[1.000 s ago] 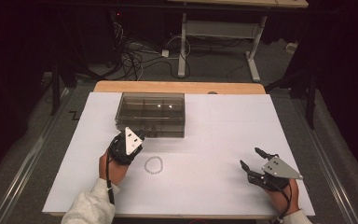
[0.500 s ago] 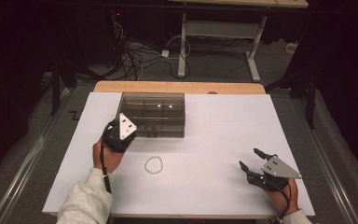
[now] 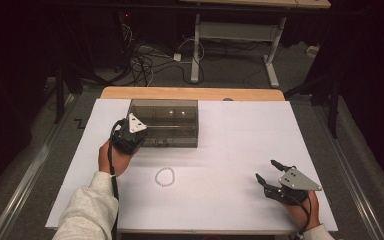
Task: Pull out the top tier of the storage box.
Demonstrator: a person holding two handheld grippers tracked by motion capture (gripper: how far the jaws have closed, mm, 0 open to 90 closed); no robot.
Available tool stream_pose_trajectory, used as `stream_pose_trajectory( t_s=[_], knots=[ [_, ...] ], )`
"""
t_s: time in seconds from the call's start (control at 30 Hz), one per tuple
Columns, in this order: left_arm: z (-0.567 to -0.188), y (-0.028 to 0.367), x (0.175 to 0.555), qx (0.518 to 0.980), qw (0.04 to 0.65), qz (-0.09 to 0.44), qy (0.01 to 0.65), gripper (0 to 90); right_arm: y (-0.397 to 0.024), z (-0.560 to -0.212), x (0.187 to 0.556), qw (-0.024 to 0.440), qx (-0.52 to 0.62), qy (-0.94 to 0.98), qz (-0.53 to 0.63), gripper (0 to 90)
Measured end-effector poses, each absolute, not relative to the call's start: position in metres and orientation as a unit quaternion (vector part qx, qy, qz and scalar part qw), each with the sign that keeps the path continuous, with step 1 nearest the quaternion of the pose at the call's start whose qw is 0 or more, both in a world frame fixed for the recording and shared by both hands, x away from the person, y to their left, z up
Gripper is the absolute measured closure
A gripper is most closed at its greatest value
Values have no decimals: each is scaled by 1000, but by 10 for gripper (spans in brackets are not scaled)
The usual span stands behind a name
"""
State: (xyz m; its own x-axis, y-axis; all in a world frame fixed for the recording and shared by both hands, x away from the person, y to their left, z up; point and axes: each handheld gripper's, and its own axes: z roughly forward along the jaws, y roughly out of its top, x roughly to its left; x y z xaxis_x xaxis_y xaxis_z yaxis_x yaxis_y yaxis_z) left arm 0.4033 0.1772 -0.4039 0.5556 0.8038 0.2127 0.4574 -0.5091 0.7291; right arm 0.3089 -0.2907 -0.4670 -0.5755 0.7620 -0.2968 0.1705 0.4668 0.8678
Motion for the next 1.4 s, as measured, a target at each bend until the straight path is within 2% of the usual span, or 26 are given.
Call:
stream_pose_trajectory(
  t_s=[0.43, 0.87, 1.4],
  knots=[
    [-414, 196, 404, 816, 325, 246, 411, 827, -290, -468, 309, 347, 293, 787, 418, 325],
    [-415, 216, 398, 814, 316, 259, 413, 822, -288, -469, 308, 340, 286, 794, 415, 325],
    [-417, 216, 384, 817, 319, 257, 405, 820, -286, -469, 307, 339, 281, 798, 410, 324]
  ],
)
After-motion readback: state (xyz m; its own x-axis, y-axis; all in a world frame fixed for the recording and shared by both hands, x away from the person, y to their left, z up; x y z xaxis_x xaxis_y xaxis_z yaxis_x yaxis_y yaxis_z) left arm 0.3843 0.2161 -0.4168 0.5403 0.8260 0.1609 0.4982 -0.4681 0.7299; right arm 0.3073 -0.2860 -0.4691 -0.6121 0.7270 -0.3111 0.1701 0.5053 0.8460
